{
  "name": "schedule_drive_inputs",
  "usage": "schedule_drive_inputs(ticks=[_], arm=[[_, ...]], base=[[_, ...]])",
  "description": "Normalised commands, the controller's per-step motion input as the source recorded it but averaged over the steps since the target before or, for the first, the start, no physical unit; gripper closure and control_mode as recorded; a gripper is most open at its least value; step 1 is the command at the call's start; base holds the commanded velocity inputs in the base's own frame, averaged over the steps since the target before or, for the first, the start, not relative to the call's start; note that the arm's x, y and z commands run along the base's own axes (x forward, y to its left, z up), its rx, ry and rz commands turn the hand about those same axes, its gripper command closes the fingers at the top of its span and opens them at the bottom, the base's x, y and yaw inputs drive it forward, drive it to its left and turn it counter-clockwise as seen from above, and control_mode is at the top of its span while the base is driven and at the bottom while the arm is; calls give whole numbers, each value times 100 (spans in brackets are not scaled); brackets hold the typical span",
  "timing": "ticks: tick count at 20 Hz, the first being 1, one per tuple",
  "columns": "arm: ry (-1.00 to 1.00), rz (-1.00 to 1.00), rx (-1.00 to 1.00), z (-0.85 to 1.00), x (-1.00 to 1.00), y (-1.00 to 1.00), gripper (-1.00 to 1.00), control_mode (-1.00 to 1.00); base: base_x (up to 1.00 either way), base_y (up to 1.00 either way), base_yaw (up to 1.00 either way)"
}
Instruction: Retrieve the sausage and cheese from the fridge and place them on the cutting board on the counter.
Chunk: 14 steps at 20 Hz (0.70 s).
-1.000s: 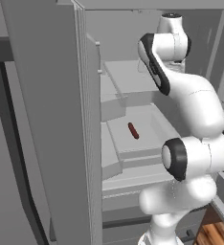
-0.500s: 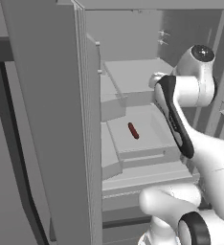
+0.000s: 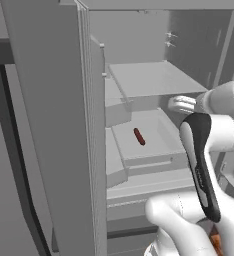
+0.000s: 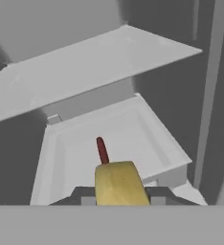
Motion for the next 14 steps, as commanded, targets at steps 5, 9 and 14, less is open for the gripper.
schedule_drive_inputs(ticks=[5, 9, 14], arm=[[0, 5, -3, 45, -64, 0, 100, -100], [0, 0, 0, 32, -9, 1, 100, -100], [4, 0, -3, -1, 0, 5, 100, -100]], base=[[0, 0, 0], [0, 0, 0], [0, 0, 0]])
